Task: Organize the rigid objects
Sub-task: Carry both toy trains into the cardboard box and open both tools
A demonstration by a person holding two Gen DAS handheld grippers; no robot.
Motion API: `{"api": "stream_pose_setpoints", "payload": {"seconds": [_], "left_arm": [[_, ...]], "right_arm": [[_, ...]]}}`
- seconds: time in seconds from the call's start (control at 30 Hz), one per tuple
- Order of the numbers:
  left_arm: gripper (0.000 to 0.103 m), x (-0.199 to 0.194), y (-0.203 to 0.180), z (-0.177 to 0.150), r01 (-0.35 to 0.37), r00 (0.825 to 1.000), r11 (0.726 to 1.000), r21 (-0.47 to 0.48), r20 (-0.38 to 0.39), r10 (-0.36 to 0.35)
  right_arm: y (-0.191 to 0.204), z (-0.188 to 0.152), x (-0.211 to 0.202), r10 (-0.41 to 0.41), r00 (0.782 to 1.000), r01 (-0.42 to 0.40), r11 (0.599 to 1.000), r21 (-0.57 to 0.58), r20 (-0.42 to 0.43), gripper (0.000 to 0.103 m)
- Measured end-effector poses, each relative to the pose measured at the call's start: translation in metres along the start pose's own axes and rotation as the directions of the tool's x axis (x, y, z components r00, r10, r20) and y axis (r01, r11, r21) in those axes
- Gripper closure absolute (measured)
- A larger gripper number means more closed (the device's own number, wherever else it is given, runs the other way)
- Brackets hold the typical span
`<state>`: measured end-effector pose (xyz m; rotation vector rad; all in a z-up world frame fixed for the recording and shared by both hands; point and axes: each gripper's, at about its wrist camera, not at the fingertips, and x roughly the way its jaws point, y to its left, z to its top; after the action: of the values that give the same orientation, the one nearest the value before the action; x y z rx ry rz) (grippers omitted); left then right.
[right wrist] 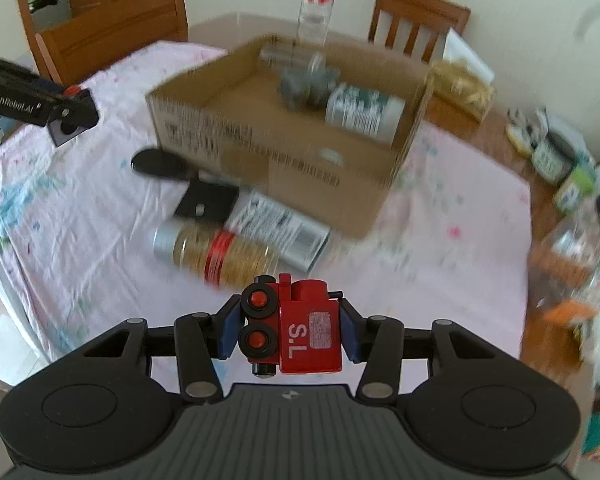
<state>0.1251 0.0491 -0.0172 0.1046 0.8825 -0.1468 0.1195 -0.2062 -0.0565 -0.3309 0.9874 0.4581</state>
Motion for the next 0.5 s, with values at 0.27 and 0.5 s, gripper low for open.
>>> {"api": "stream_pose_setpoints", "payload": {"seconds": [0.27, 0.5], "left_arm": [[0.053, 0.011, -0.021, 0.056, 0.043, 0.993, 0.997, 0.069, 0.108, -0.051], [0.033, 0.047, -0.026, 0.072, 0.056, 0.992, 0.996, 0.074, 0.107, -0.063]], "right_arm": [[-0.016, 0.040, -0.015, -0.018, 0.995, 0.022, 0.999, -0.043, 0.095, 0.049], [-0.026, 0.068, -0.011, -0.033, 0.991, 0.040, 0.998, -0.048, 0.131, 0.049]]}}
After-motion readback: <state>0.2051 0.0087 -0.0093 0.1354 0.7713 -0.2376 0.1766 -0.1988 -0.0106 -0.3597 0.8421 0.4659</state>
